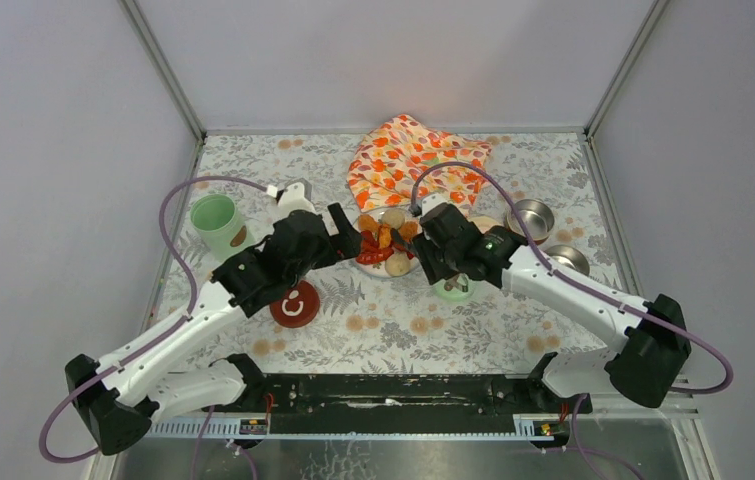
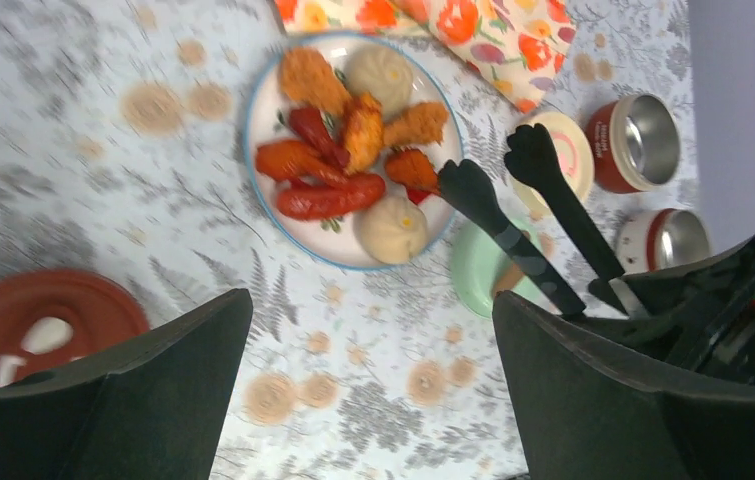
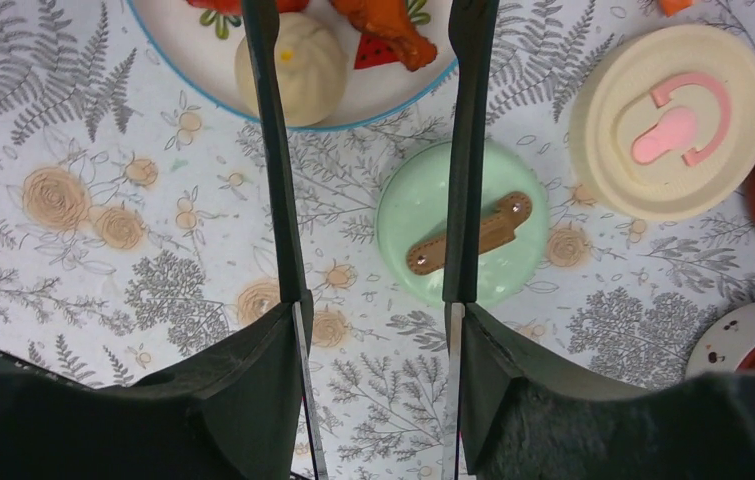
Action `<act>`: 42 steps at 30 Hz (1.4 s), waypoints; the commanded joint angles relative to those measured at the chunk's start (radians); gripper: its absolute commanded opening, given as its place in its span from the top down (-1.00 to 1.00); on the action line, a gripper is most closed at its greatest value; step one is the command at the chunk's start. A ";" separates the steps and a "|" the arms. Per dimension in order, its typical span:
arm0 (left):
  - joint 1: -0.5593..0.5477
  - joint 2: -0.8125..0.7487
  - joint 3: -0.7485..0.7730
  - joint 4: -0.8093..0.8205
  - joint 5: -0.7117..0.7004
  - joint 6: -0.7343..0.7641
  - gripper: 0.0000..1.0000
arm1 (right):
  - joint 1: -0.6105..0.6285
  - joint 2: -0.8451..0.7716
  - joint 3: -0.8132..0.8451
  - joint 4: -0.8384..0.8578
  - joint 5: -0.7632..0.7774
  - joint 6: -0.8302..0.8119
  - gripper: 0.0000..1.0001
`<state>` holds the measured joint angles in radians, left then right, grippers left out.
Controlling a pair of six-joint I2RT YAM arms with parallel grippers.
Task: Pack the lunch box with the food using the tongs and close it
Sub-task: Pick up the clamp at the center of the board, then pick up the fake food from the plate.
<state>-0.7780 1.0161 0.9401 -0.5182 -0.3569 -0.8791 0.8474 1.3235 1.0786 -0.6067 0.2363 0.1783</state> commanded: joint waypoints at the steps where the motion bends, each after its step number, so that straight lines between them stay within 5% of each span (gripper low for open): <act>1: 0.008 0.024 0.135 -0.106 -0.128 0.339 -0.97 | -0.066 0.049 0.099 -0.039 -0.053 -0.062 -0.15; 9: 0.033 0.129 0.298 -0.064 -0.184 0.640 -0.97 | -0.157 0.178 0.228 -0.104 -0.143 -0.064 -0.15; 16: 0.169 0.094 0.153 0.001 -0.103 0.640 -0.97 | -0.157 0.192 0.250 -0.206 -0.222 -0.030 -0.12; 42: 0.304 0.029 0.132 0.020 -0.052 0.631 -0.97 | 0.016 0.426 0.475 -0.450 -0.098 0.006 -0.09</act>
<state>-0.4904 1.0729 1.0748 -0.5537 -0.4217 -0.2619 0.8452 1.7355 1.5040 -1.0161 0.1162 0.1814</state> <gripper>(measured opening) 0.983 0.559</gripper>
